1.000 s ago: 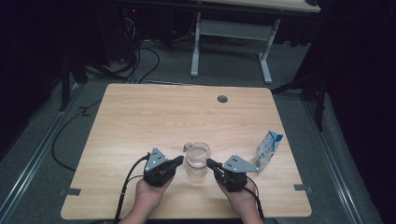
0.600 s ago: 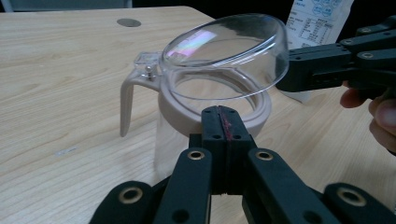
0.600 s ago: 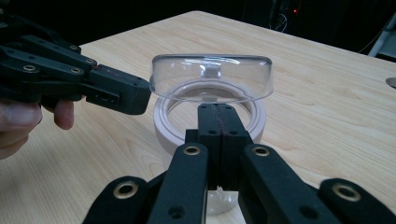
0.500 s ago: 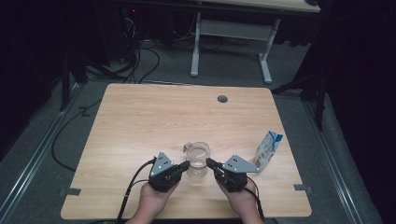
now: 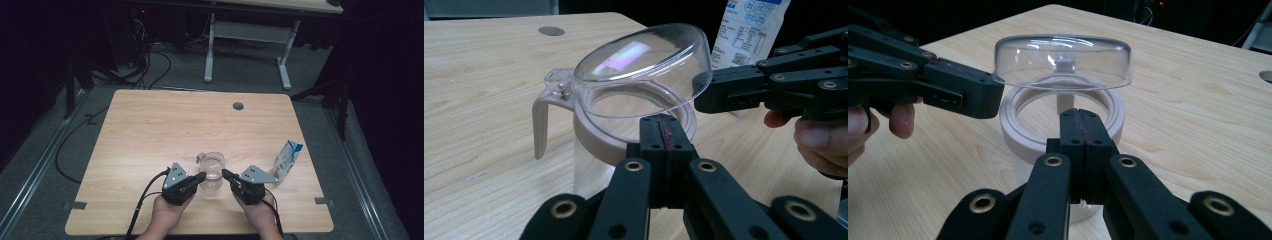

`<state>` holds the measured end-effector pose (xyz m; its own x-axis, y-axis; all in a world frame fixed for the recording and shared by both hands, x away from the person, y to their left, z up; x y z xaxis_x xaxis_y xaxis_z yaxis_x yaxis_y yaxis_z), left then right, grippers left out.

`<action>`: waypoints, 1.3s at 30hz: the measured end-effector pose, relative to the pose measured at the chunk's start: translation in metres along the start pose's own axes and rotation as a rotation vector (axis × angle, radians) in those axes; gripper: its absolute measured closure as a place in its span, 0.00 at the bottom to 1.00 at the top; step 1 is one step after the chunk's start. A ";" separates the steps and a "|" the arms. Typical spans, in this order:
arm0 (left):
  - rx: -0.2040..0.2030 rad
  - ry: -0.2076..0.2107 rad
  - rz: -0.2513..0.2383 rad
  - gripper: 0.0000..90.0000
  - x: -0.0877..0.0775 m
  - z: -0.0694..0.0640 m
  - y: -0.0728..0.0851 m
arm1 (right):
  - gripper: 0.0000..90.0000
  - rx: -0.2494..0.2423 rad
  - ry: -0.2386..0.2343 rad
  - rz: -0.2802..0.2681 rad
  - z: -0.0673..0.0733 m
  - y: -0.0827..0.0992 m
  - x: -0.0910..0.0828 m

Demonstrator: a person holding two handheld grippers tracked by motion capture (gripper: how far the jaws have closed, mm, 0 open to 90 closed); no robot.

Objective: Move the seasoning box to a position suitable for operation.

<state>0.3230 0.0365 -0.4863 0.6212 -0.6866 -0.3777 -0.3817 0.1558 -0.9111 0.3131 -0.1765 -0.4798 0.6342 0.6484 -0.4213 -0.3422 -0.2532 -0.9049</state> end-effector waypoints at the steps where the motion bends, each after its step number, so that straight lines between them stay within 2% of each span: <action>1: -0.003 0.000 -0.002 1.00 0.000 0.000 0.000 | 1.00 -0.001 0.000 -0.003 0.000 0.000 0.000; 16: -0.014 -0.005 -0.028 1.00 -0.001 0.003 -0.004 | 1.00 -0.018 0.003 0.001 0.002 0.001 0.003; 39: -0.063 -0.038 -0.068 1.00 0.000 0.018 -0.012 | 1.00 -0.019 0.001 -0.003 0.001 0.001 0.003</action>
<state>0.3398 0.0476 -0.4785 0.6723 -0.6661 -0.3230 -0.3799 0.0640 -0.9228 0.3135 -0.1742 -0.4822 0.6357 0.6486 -0.4185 -0.3272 -0.2645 -0.9072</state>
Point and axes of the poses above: each handheld gripper's, and its own axes: x roughly forward along the jaws, y roughly out of its underside, z roughly to its left, the point moved 2 cm from there along x, roughly forward along the jaws, and after that the axes turned 6 degrees about -y, right-handed, at the moved point
